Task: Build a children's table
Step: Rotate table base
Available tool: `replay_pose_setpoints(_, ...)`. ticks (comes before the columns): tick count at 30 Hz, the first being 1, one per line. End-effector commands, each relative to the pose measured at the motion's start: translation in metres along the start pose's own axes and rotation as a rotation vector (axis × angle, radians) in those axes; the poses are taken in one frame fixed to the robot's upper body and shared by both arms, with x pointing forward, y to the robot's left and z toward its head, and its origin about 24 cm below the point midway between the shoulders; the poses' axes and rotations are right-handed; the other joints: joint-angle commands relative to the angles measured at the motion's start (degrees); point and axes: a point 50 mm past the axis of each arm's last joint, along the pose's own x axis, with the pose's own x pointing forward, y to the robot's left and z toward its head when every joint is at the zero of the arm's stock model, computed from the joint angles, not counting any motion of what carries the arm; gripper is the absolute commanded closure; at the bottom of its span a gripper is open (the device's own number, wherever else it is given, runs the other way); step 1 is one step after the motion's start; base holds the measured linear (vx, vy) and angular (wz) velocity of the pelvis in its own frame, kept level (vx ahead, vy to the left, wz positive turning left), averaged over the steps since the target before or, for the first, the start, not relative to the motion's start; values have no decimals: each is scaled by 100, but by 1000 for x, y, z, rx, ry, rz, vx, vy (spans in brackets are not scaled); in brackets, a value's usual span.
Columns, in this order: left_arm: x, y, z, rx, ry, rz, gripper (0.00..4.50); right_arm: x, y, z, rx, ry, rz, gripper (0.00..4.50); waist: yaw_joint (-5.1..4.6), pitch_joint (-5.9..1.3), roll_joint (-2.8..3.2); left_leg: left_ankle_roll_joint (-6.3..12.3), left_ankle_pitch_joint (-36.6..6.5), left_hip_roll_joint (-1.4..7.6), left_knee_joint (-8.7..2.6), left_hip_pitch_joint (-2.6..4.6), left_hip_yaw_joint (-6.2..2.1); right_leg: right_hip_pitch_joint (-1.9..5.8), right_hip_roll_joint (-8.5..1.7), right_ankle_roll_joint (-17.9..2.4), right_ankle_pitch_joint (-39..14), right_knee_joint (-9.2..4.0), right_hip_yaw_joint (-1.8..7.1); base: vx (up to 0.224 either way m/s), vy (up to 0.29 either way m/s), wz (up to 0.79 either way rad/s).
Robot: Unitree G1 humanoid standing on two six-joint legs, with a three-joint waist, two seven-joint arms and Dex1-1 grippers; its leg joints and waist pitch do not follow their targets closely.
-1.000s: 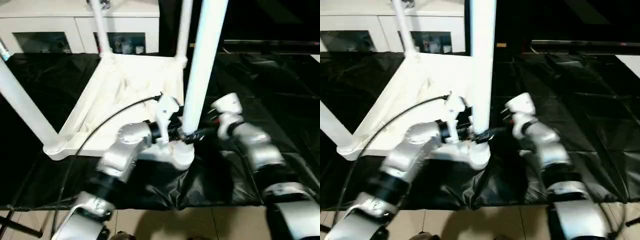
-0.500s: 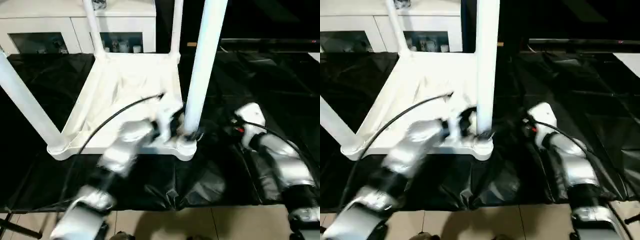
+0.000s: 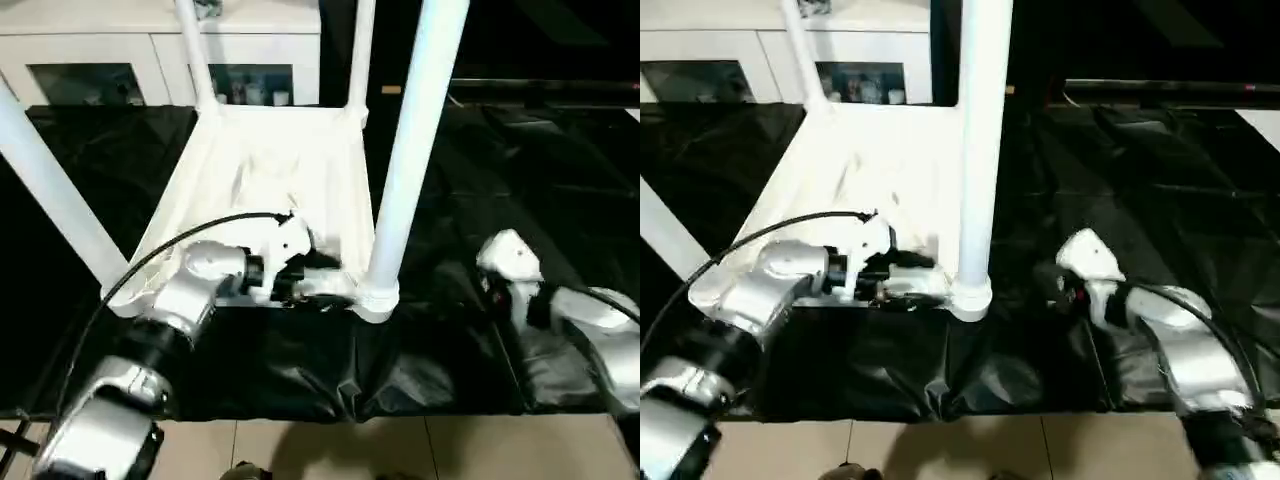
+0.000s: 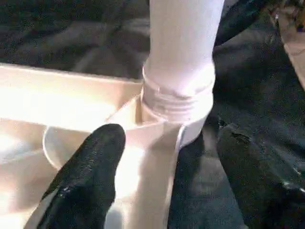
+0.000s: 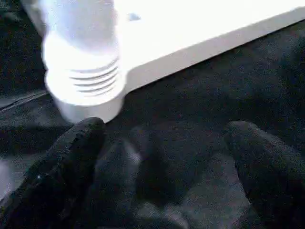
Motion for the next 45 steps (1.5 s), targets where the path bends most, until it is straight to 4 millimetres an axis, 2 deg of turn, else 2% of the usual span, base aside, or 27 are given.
replay_pose_setpoints(1, 1, 2, -1, 24, 38, -20, 117, -4, 4, 9, -13, -9, 51, 0, 35, -395, -35, 250, -1514, 161, -407, 112, -91, 287, -188, -1159, -1245, -436, 97, 0, 0, 0)
replay_pose_setpoints(2, 1, 2, -1, 23, 38, -21, 124, -4, 5, 10, -12, -8, 54, 0, 43, -396, -38, 255, -1499, 158, -406, 108, -90, 290, -192, -1168, -1240, -442, 96, 0, 0, 0)
replay_pose_setpoints(3, 1, 3, -2, 20, 38, -21, 127, -6, 6, 10, -9, -5, 63, 0, 43, -393, 9, 227, -1531, 166, -407, 115, -96, 278, -204, -1203, -1248, -434, 97, 0, 0, 0)
replay_pose_setpoints(5, 1, 3, -3, 19, 40, -26, 159, -7, 7, 10, -5, 0, 74, 0, 60, -394, -16, 204, -1612, 167, -401, 138, -85, 269, -207, -1224, -1350, -458, 102, 0, 0, 0)
replay_pose_setpoints(7, 2, 4, -6, 17, 56, -42, 165, -10, 11, 10, 2, 7, 91, 0, 91, -390, -7, 178, -1662, 172, -410, 138, -92, 271, -207, -1216, -1376, -459, 102, 0, 0, 0)
replay_pose_setpoints(8, 2, 4, -7, 23, 68, -44, 170, -11, 12, 10, 3, 11, 93, 0, 102, -395, 23, 154, -1670, 176, -414, 142, -99, 267, -212, -1228, -1364, -452, 99, 0, 0, 0)
replay_pose_setpoints(9, 2, 4, -8, 26, 79, -43, 170, -12, 12, 10, 4, 14, 94, 0, 95, -387, 5, 150, -1695, 173, -418, 137, -94, 266, -203, -1218, -1383, -465, 98, 0, 0, 0)
replay_pose_setpoints(10, 2, 5, -8, 28, 85, -43, 196, -12, 13, 11, 6, 16, 95, 0, 105, -390, -5, 144, -1690, 167, -411, 139, -94, 271, -206, -1205, -1387, -463, 97, 0, 0, 0)
replay_pose_setpoints(14, 2, 6, -11, 21, 97, -40, 211, -13, 15, 11, 12, 23, 99, 0, 109, -389, 3, 120, -1679, 164, -414, 131, -104, 277, -220, -1163, -1490, -466, 100, 0, 0, 0)
replay_pose_setpoints(17, 1, 7, -13, 14, 105, -39, 249, -13, 15, 11, 13, 25, 100, 0, 104, -388, 2, 121, -1683, 168, -418, 131, -106, 272, -222, -1183, -1474, -468, 97, 0, 0, 0)
replay_pose_setpoints(20, 1, 9, -16, 15, 123, -23, 256, -13, 15, 11, 14, 30, 100, 0, 101, -387, 4, 120, -1706, 163, -414, 136, -104, 270, -222, -1179, -1508, -476, 97, 0, 0, 0)
replay_pose_setpoints(37, -4, 13, -20, 44, 194, -39, 418, -13, 17, 10, 20, 36, 93, 0, 106, -384, 10, 99, -1737, 166, -421, 135, -114, 279, -234, -1178, -1578, -481, 96, 0, 0, 0)
replay_pose_setpoints(45, -6, 12, -20, -5, 164, -61, 445, -7, 18, 12, 20, 13, 105, 0, 98, -405, -2, 185, -1500, 166, -400, 111, -107, 298, -235, -1309, -1185, -432, 93, 0, 0, 0)
